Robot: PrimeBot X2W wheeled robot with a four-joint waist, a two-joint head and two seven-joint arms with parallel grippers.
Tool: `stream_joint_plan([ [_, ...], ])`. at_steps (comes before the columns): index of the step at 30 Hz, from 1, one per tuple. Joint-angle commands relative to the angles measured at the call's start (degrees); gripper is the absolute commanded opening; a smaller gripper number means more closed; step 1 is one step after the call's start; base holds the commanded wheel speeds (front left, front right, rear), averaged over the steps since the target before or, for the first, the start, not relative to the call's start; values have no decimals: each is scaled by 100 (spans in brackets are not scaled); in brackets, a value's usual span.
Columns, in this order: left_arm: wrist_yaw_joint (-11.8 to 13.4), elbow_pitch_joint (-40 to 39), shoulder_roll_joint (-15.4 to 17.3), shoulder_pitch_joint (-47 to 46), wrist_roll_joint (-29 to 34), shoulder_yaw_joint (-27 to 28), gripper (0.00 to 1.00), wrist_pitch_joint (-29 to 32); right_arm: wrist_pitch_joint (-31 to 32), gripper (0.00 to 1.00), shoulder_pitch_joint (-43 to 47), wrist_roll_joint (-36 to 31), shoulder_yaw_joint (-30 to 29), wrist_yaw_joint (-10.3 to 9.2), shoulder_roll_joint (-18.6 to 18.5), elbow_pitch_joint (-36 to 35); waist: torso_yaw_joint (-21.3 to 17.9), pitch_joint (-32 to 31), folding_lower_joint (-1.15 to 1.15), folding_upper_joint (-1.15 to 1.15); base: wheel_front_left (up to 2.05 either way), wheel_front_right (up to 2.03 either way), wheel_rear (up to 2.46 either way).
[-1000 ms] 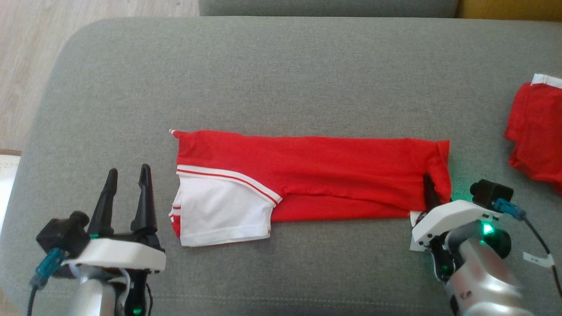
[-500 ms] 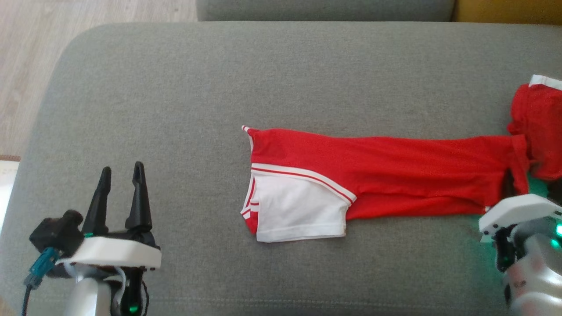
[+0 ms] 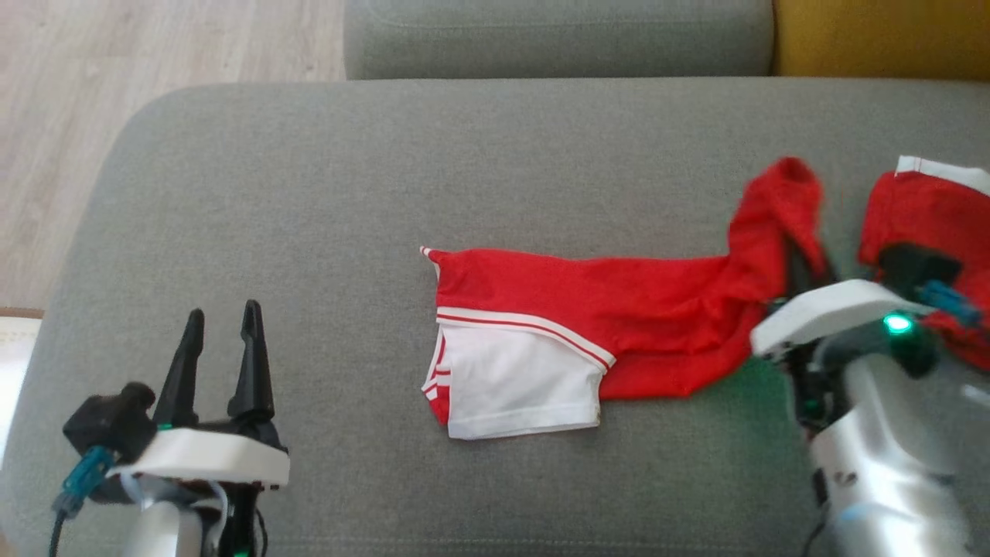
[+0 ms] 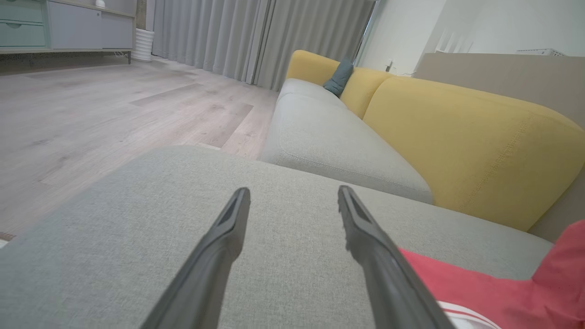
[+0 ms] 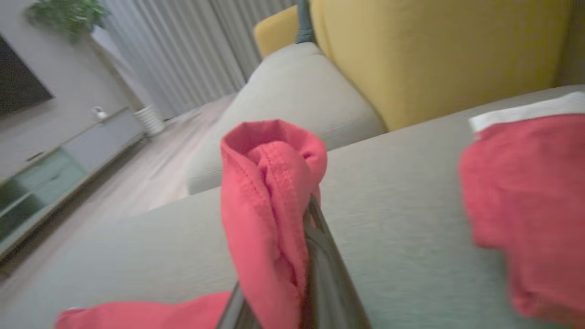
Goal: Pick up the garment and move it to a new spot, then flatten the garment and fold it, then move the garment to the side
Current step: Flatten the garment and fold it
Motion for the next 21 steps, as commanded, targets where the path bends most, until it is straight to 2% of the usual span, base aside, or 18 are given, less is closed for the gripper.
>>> stream_joint_plan([
  [1,-35,-139,34,-125,-30,150,100,-52,81,0,63,364,527,-15,67,-442,36,-71,0,0,0,0,0],
  [3,-35,-129,34,-108,-45,148,100,-52,197,0,247,833,1040,-15,68,-849,69,-114,0,0,0,0,0],
  [4,-35,-129,34,-108,-45,148,100,-52,197,0,247,833,1040,-15,68,-849,69,-114,0,0,0,0,0],
  [7,-35,-121,34,-81,-66,137,100,-52,308,0,480,1412,1655,-15,68,-1308,134,-160,0,0,0,0,0],
  [11,-35,-109,33,-46,-96,120,100,-52,273,0,606,1880,2335,-15,69,-1505,250,-173,0,0,0,0,0],
  [14,-35,-98,33,-51,-141,81,100,-52,146,0,571,2209,2821,-15,69,-1380,360,-122,0,0,0,0,0],
  [21,-35,-7,33,-136,-208,-97,100,-52,-522,0,91,3442,3858,-15,69,-444,708,19,0,0,0,0,0],
])
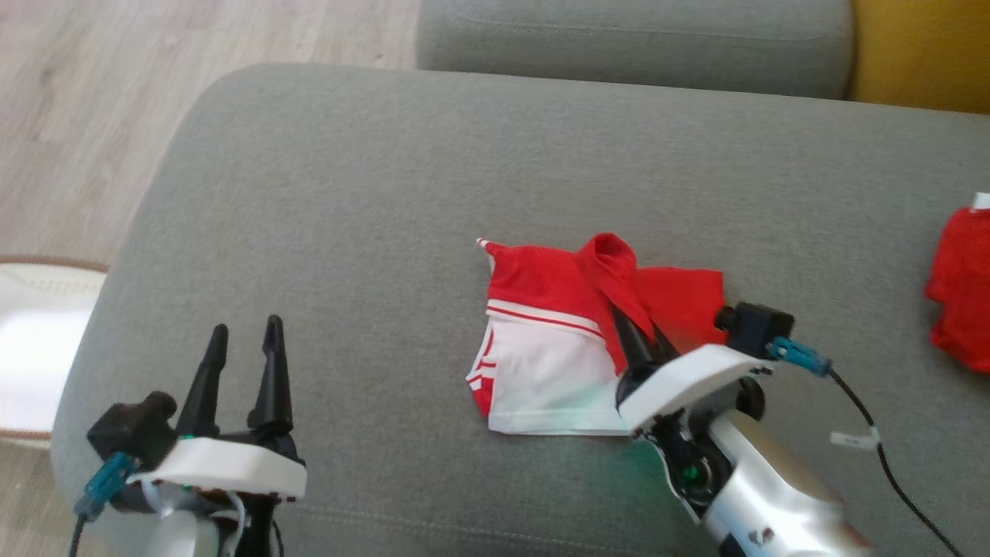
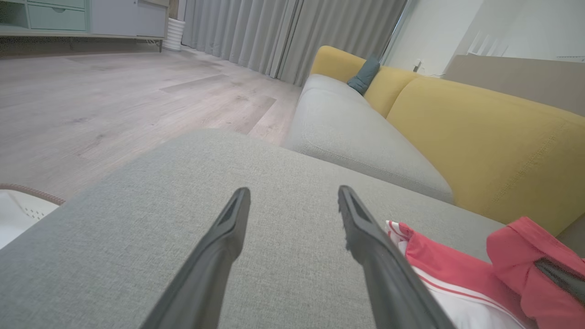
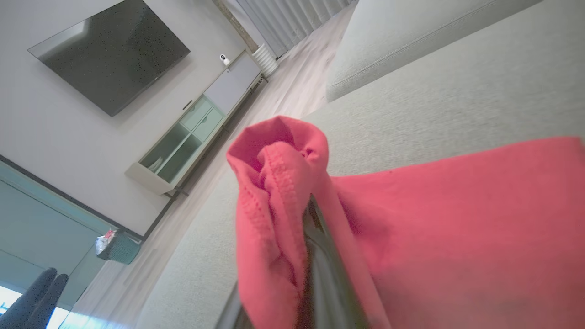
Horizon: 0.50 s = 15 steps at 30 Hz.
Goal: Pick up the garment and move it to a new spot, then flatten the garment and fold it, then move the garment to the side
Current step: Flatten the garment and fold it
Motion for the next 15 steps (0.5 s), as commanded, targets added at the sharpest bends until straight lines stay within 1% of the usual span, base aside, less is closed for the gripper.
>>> stream_joint_plan([
  [1,-35,-139,40,-244,-39,100,100,-52,-165,0,-384,224,306,-11,59,-18,119,52,0,0,0,0,0],
  [4,-35,-103,40,-255,-41,53,100,-52,-300,0,-574,578,702,-11,59,261,228,76,0,0,0,0,0],
  [10,-35,-42,40,-287,-52,9,100,-52,-391,0,-847,1224,1217,-11,60,599,396,96,0,0,0,0,0],
  [11,-35,-36,40,-287,-55,5,100,-52,-393,47,-884,1268,1234,-11,60,623,416,96,0,0,0,0,0],
  [12,-35,-29,40,-286,-58,2,100,-52,-394,100,-885,1341,1289,-11,60,595,435,95,0,0,0,0,0],
  [15,-35,-16,40,-281,-70,-8,100,-52,-395,100,-855,1550,1548,-11,60,374,475,97,0,0,0,0,0],
])
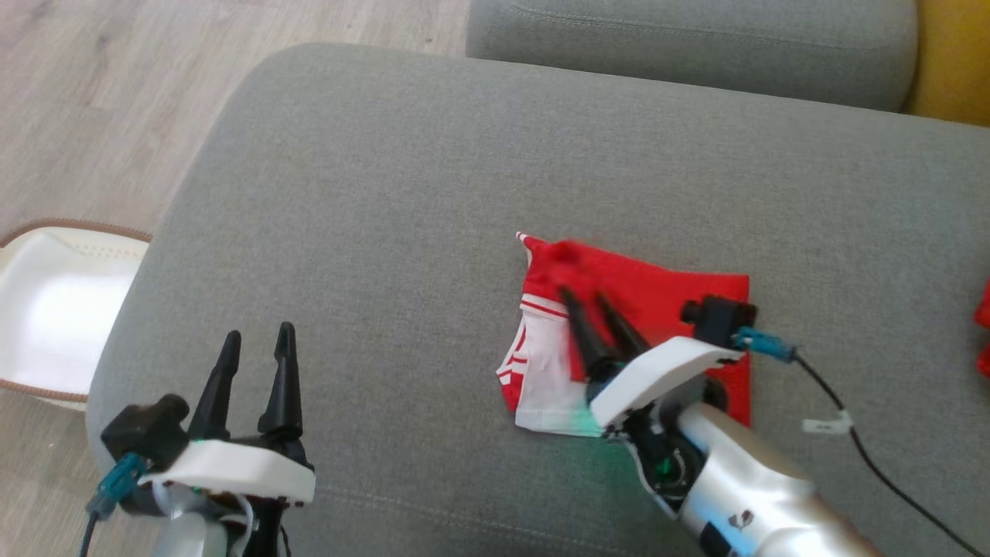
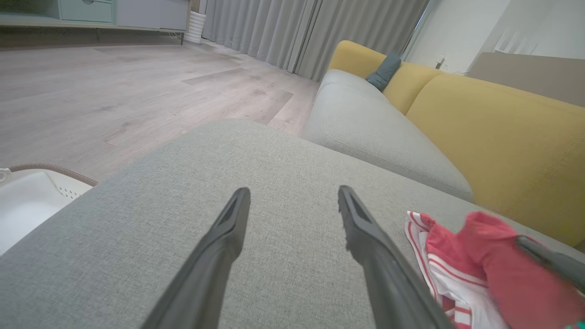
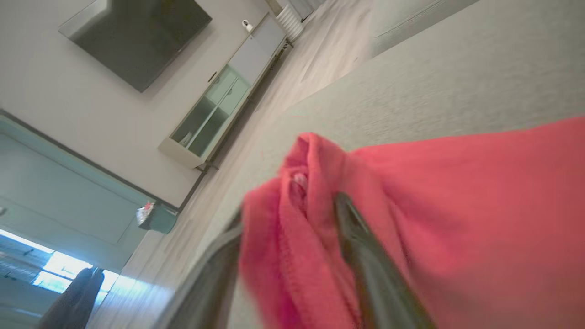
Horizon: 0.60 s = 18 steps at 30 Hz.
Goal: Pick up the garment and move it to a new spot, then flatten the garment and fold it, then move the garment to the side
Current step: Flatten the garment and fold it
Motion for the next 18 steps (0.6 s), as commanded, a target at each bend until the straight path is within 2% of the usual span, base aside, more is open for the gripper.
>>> stream_joint_plan([
  [1,-35,-164,41,-269,-32,133,100,-52,-77,100,-157,112,214,-11,101,-292,18,3,0,0,0,0,0],
  [11,-25,-174,41,-252,-73,142,100,-52,-78,100,-258,897,1407,-11,101,-540,-17,10,0,0,0,0,0],
  [15,-11,-196,41,-238,-89,187,100,-52,-78,100,-469,930,1417,-11,102,-547,-106,14,0,0,0,0,0],
  [18,-6,-235,41,-242,-139,248,100,-52,-78,100,-722,557,1104,-11,102,-410,-233,20,0,0,0,0,0],
])
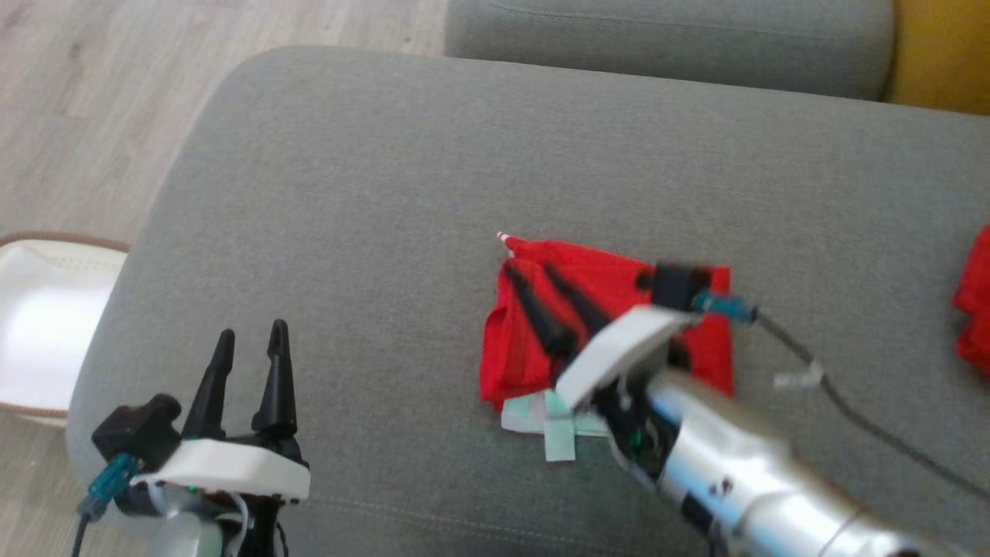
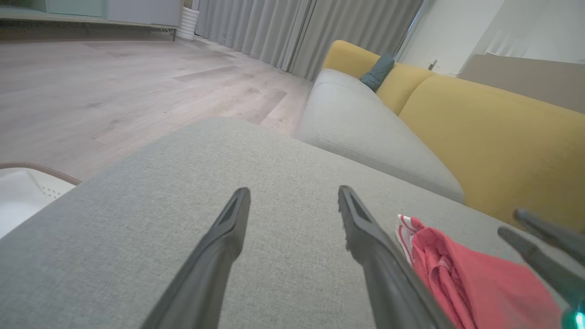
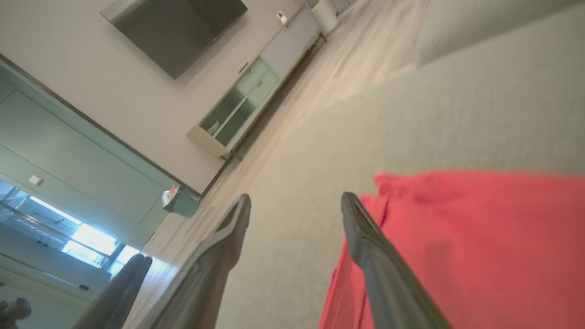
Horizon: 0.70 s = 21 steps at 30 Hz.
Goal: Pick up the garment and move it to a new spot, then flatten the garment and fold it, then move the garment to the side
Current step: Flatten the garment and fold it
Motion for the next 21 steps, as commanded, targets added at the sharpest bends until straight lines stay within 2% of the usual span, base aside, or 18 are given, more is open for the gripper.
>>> stream_joint_plan([
  [1,-10,-225,40,-245,-25,200,100,-52,-78,100,-239,-197,-142,-11,91,-94,-78,-7,0,0,0,0,0],
  [6,10,-386,40,-248,-90,235,100,-52,-78,100,-419,-1791,-1087,-11,91,135,-317,-53,0,0,0,0,0],
  [10,68,-556,40,-254,-151,224,100,-52,-78,100,-196,-3388,-2231,-11,91,-1,-501,-81,0,0,0,0,0],
  [14,116,-699,40,-309,-181,171,100,-52,-78,100,412,-4936,-3428,-11,85,-620,-663,-72,0,0,0,0,0],
  [18,167,-810,40,-376,-194,138,100,-52,-78,100,1176,-5888,-4318,-11,87,-1437,-807,-54,0,0,0,0,0],
  [21,204,-873,40,-391,-190,138,100,-52,-79,100,1653,-6287,-4662,-11,89,-1957,-900,-39,0,0,0,0,0],
])
